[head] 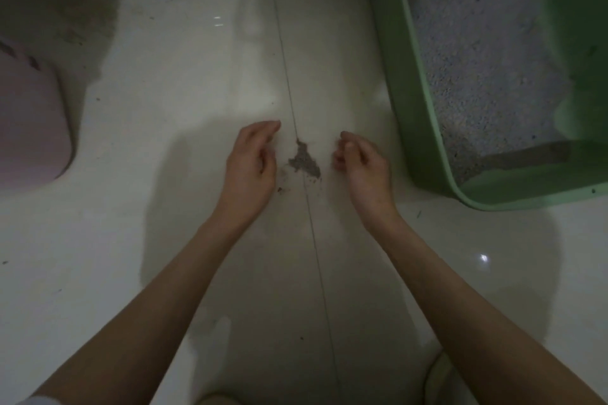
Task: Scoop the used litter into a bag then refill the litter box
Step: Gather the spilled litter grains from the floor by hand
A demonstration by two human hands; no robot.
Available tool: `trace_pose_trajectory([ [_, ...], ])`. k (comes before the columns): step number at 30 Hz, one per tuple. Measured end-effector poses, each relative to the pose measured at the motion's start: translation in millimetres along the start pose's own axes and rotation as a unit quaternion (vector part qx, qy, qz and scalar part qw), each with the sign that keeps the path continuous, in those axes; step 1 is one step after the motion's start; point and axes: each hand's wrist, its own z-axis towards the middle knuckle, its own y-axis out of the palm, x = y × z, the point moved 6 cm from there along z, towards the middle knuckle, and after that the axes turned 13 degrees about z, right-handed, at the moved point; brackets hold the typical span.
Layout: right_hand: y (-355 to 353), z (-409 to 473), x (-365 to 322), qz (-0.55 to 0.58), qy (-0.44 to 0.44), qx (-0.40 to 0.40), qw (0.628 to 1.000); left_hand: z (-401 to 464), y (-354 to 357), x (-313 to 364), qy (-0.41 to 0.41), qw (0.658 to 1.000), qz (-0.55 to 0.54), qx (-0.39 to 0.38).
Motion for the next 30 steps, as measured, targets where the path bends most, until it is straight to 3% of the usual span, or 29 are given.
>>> trace_pose_trajectory([
  [2,4,0,-1,-0.186,-0.050,-0.044,0.980,1,9,3,0.028,0.991,0.107,-0.073],
  [4,19,-5,-2,-0.277,-0.067,-0.133,0.949,1,19,10,0.061,0.978,0.156,-0.125],
  [6,35,-11,-3,-0.358,-0.101,-0.206,0.905,7,20,11,0.046,0.979,0.146,-0.133],
  [8,44,-12,-6,-0.420,-0.123,-0.225,0.870,14,14,3,-0.010,0.987,0.104,-0.121],
  [17,66,-7,-18,-0.485,-0.158,-0.180,0.841,9,0,-15,-0.092,0.993,0.015,-0.068],
  [22,72,-10,-15,-0.500,-0.141,-0.199,0.831,8,2,-8,-0.069,0.992,0.047,-0.093],
  [23,69,-9,-14,-0.479,-0.133,-0.195,0.845,7,4,-6,-0.059,0.991,0.055,-0.105],
  [25,57,-3,-13,-0.374,-0.103,-0.155,0.909,6,7,-4,-0.047,0.986,0.080,-0.139],
  [27,36,-1,-7,-0.165,-0.008,-0.112,0.980,4,11,-1,-0.035,0.979,0.115,-0.162],
  [28,28,-3,-3,-0.032,0.055,-0.107,0.992,3,14,3,-0.029,0.977,0.133,-0.164],
  [30,18,-12,5,0.199,0.168,-0.127,0.957,1,19,14,-0.022,0.972,0.175,-0.156],
])
